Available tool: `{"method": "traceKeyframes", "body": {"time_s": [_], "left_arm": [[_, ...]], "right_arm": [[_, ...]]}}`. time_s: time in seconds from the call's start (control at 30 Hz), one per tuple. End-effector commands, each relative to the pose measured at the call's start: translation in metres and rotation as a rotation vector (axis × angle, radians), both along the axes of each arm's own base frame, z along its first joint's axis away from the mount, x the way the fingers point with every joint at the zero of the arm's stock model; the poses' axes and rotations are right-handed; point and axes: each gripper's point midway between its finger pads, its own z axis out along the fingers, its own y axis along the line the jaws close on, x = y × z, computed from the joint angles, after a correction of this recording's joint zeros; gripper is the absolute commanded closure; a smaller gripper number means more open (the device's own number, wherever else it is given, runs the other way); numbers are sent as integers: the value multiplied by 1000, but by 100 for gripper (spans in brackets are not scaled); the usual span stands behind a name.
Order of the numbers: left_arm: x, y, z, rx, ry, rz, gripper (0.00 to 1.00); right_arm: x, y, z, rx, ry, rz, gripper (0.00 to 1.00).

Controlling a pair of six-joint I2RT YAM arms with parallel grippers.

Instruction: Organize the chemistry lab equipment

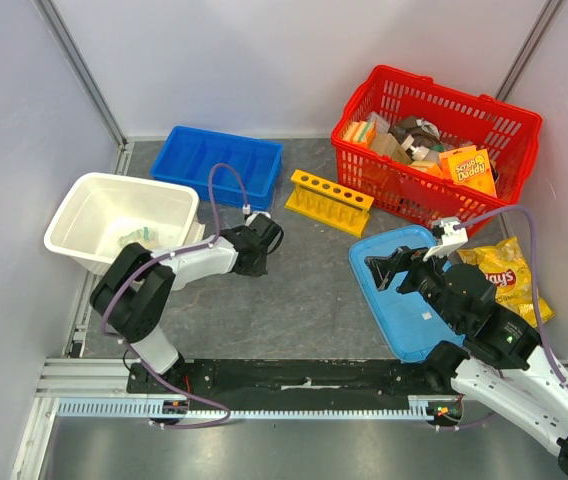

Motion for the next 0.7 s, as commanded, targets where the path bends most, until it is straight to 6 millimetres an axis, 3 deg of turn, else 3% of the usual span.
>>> {"method": "traceKeyframes", "body": {"time_s": [0.0, 0.17, 0.3, 0.67], "left_arm": [[-20, -1, -4, -66, 50, 18, 89], [-26, 0, 0, -86, 56, 2, 96], [-22, -3, 16, -103, 20, -22, 98], [27, -6, 82, -17, -185, -147, 98]], "right_arm": [[-1, 1, 8, 29, -17, 1, 9], [-1, 1, 8, 38, -15, 4, 9], [-2, 1, 9, 44, -19, 6, 9], [0, 0, 11, 46, -27, -7, 9]]}}
